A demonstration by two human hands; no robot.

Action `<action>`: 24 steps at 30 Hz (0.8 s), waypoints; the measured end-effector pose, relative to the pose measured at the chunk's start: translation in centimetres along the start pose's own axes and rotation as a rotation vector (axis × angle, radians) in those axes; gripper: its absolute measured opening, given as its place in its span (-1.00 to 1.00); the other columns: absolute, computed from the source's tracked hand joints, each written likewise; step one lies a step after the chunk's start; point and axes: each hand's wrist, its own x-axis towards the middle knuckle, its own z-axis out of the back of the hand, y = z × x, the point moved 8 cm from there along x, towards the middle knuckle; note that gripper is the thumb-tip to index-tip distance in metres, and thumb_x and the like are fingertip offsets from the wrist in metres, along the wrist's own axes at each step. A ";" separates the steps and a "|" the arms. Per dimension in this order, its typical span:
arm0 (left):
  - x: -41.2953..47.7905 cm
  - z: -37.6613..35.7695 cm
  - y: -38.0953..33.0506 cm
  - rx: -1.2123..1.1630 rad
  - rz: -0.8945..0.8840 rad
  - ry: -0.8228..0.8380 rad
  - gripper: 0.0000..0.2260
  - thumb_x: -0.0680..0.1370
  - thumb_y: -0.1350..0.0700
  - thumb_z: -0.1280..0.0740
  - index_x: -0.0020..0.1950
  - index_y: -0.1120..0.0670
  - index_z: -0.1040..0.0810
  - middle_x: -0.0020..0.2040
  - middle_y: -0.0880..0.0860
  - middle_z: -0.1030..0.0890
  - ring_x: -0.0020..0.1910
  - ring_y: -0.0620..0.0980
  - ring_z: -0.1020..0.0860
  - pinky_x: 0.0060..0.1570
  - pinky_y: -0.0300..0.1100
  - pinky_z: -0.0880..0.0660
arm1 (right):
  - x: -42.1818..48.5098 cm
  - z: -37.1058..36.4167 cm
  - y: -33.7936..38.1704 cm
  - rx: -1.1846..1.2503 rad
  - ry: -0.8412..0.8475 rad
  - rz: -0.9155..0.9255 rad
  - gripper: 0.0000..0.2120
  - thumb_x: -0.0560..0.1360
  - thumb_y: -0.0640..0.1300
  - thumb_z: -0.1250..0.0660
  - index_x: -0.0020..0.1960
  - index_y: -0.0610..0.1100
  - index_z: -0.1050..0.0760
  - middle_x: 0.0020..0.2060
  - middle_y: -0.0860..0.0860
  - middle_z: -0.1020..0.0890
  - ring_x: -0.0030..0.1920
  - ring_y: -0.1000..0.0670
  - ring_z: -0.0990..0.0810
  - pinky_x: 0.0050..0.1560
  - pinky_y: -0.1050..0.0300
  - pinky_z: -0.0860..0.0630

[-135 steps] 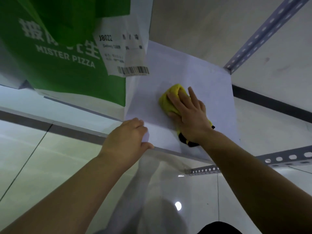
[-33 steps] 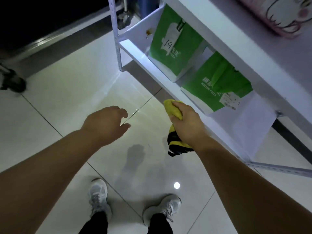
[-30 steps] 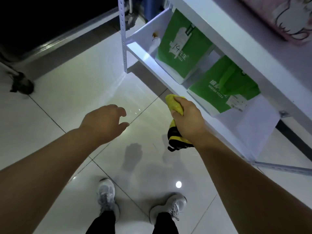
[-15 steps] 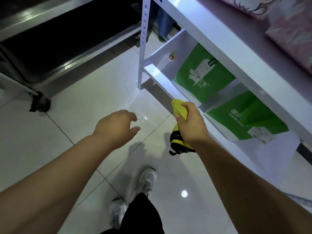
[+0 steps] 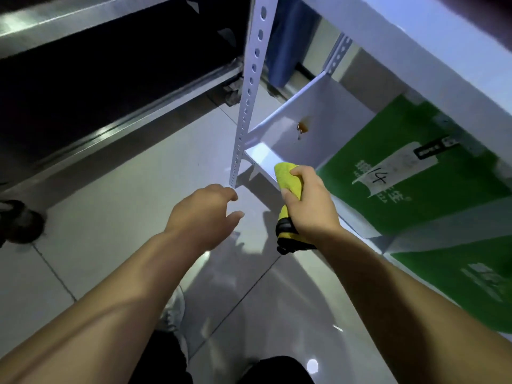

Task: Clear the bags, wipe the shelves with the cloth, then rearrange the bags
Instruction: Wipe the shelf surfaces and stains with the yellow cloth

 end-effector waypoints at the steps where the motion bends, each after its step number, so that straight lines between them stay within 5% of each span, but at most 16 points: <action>1: 1.7 -0.5 0.5 -0.018 -0.007 -0.016 -0.64 0.53 -0.11 -0.24 0.30 -0.07 -0.41 0.27 -0.08 -0.48 0.19 -0.01 -0.47 0.06 -0.11 -0.44 | 1.4 -0.7 -0.4 -0.001 -0.026 0.007 -0.65 0.53 -0.08 -0.25 0.30 0.04 -0.31 0.26 -0.01 -0.44 0.15 -0.08 -0.46 0.00 0.09 -0.35; 12: 13.1 -1.4 1.1 -0.097 -0.247 -0.479 -0.27 0.54 0.04 -0.31 0.54 0.09 0.09 0.42 0.09 -0.21 0.21 0.14 -0.42 -0.04 -0.04 -0.44 | 11.7 -5.2 -2.0 -0.277 -0.339 0.079 -0.63 0.55 0.01 -0.21 0.34 0.05 -0.30 0.23 -0.08 -0.43 0.11 -0.26 -0.39 0.06 -0.10 -0.36; 16: 15.2 0.5 -0.7 -0.150 -0.321 -0.646 -0.24 0.54 0.08 -0.31 0.52 0.18 0.16 0.45 0.16 -0.19 0.21 0.16 -0.42 0.07 -0.12 -0.45 | 12.4 -8.1 -4.7 -0.501 -0.273 -0.061 -0.61 0.59 0.06 -0.12 0.38 -0.05 -0.25 0.30 -0.13 -0.35 0.17 -0.26 -0.34 0.10 -0.10 -0.32; 20: 16.1 0.5 -1.8 -0.239 -0.360 -0.667 -0.22 0.53 0.27 -0.27 0.53 0.07 0.22 0.45 0.10 -0.19 0.17 0.16 -0.42 -0.01 -0.22 -0.33 | 13.6 -9.0 -6.0 -0.504 -0.279 -0.117 -0.62 0.62 0.03 -0.05 0.38 -0.09 -0.24 0.31 -0.15 -0.36 0.22 -0.28 -0.35 0.13 -0.10 -0.28; 24: 16.8 -0.2 -1.5 -0.271 -0.338 -0.672 -0.13 0.46 0.44 -0.19 0.51 -0.07 0.28 0.34 0.08 -0.24 0.08 0.09 -0.37 0.07 -0.04 -0.45 | 17.0 -8.4 -6.1 -0.465 -0.322 -0.154 -0.40 0.52 -0.01 -0.21 0.49 -0.09 -0.09 0.46 -0.12 -0.13 0.39 -0.27 -0.14 0.31 -0.17 -0.21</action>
